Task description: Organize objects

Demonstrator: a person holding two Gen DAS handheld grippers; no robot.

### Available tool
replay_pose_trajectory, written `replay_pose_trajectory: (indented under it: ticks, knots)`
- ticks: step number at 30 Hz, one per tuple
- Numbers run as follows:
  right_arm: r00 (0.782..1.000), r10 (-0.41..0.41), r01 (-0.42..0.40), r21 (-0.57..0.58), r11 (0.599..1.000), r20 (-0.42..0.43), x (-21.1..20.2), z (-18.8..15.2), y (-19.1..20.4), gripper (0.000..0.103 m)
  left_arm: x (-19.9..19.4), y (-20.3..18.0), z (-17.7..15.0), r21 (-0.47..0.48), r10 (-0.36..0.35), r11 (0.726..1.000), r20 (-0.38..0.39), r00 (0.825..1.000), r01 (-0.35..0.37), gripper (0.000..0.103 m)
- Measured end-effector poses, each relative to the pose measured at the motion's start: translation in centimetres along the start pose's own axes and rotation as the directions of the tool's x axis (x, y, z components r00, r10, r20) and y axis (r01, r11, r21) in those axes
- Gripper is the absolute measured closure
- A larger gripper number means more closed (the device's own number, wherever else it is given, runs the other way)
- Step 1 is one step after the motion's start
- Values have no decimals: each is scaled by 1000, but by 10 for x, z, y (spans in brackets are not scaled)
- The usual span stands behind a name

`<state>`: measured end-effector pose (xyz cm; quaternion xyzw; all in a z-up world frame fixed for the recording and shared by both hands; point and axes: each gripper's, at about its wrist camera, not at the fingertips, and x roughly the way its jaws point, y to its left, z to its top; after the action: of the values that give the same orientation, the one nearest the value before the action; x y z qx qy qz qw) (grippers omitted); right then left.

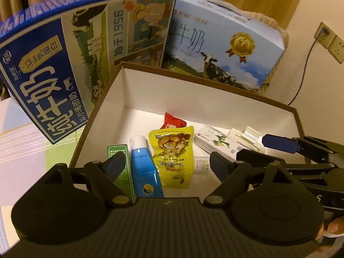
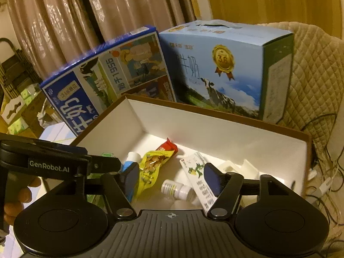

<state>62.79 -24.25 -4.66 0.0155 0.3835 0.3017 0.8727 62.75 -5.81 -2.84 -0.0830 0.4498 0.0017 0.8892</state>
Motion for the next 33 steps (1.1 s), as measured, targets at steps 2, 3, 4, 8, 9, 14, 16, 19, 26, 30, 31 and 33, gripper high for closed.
replay_pose_trajectory:
  ticks: [2, 3, 4, 8, 9, 14, 16, 19, 26, 30, 31, 33]
  knots:
    - [1000, -1, 1, 15, 1000, 4, -10, -4, 0, 34, -7, -3, -2, 9, -7, 1000, 7, 1000, 7, 18]
    - [1000, -2, 2, 20, 1000, 4, -13, -5, 1, 33, -11, -4, -4, 12, -8, 1000, 12, 1000, 8, 17]
    - [1000, -4, 4, 23, 1000, 6, -19, -7, 2, 33, -15, -6, -5, 16, -9, 1000, 17, 1000, 9, 15]
    - [1000, -16, 15, 53, 998, 19, -40, -17, 4, 32, -31, -11, -15, 18, -8, 1000, 39, 999, 7, 9]
    - [1000, -21, 19, 64, 998, 22, -45, -19, 4, 32, -35, -12, -18, 17, -6, 1000, 43, 999, 5, 9]
    - [998, -54, 51, 94, 994, 28, -72, -37, 11, 32, -57, -14, -37, 10, 6, 1000, 66, 998, -7, 6]
    - [998, -64, 61, 100, 993, 27, -82, -44, 14, 32, -67, -13, -46, 9, 13, 1000, 72, 997, -14, 4]
    - [996, -80, 77, 111, 991, 25, -96, -54, 21, 32, -82, -11, -61, 0, 18, 1000, 82, 996, -18, 3]
    - [996, -91, 88, 125, 988, 22, -125, -78, 42, 32, -111, -11, -92, -20, 35, 999, 98, 995, -34, 1]
    - [994, -112, 110, 115, 987, 8, -140, -93, 55, 32, -128, -11, -111, -14, 23, 1000, 107, 994, -22, 1]
    - [994, -112, 111, 118, 987, 4, -143, -97, 57, 32, -132, -12, -115, -10, 21, 1000, 109, 994, -20, 1]
    - [993, -116, 115, 125, 985, -3, -150, -105, 62, 32, -141, -13, -125, -1, 21, 1000, 113, 993, -21, 1]
